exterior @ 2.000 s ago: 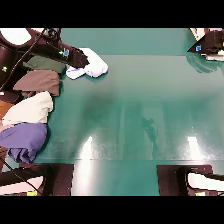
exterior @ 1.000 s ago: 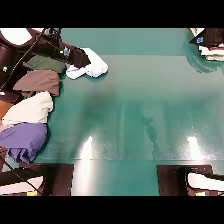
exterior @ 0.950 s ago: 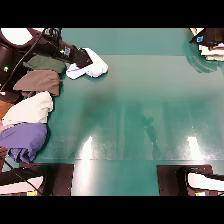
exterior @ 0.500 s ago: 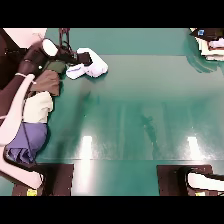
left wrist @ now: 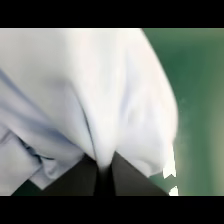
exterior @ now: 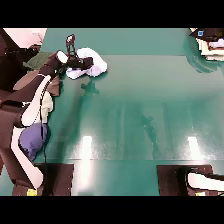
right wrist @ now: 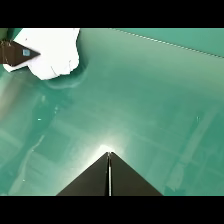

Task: Fold the shirts.

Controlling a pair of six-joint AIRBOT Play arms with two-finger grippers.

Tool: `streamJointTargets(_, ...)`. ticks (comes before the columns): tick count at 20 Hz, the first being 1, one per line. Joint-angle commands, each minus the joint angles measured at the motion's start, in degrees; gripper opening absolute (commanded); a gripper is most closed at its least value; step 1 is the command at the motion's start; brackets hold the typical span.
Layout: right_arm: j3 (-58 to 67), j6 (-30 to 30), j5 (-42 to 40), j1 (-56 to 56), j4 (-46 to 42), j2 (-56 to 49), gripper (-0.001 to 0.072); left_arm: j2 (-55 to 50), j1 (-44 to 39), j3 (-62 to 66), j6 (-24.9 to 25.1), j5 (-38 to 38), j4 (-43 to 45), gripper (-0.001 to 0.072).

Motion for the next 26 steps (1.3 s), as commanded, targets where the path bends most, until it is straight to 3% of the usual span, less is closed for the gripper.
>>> streamJointTargets(1, 0.81, 0.02, -0.13, -0.13, -0.15, 0.26, 0.0017, 1.11, 0.11, 8.85, 2.95, -9.05, -1.07, 0.0023)
streamJointTargets(4, 4.66, 0.02, -1.90, -0.26, -0.46, 1.27, 0.0016, 10.84, -0.72, 14.43, 10.88, -15.78, -2.86, 0.0023)
streamJointTargets(8, -0.31, 0.02, -12.46, -0.85, -0.55, 8.22, 0.0016, 28.83, -4.52, 13.75, 18.53, -25.62, -2.71, 0.0024)
streamJointTargets(11, -2.99, 0.02, -14.19, -3.08, -0.48, 12.72, 0.0017, 37.24, -9.05, 9.55, 18.80, -32.74, 0.00, 0.0024)
streamJointTargets(14, -4.24, 0.02, -13.07, -4.98, -0.42, 15.65, 0.0016, 37.83, -15.54, 2.29, 15.93, -39.12, 1.01, 0.0025)
streamJointTargets(18, -6.14, 0.02, -12.83, -5.49, -0.50, 17.94, 0.0016, 33.59, -24.68, -11.69, 15.15, -28.35, 0.79, 0.0030)
streamJointTargets(20, -6.95, 0.02, -12.24, -5.49, -0.48, 18.36, 0.0017, 29.83, -27.26, -13.73, 13.20, -26.32, 0.85, 0.0616)
streamJointTargets(21, -6.93, 0.02, -11.39, -5.49, -0.50, 18.18, 0.0016, 28.30, -27.32, -13.73, 11.43, -26.95, 0.92, 0.0670)
streamJointTargets(26, -6.93, 0.02, -7.87, -5.49, -0.50, 16.92, 0.0017, 29.07, -17.07, -14.10, 10.32, -37.31, 3.58, 0.0656)
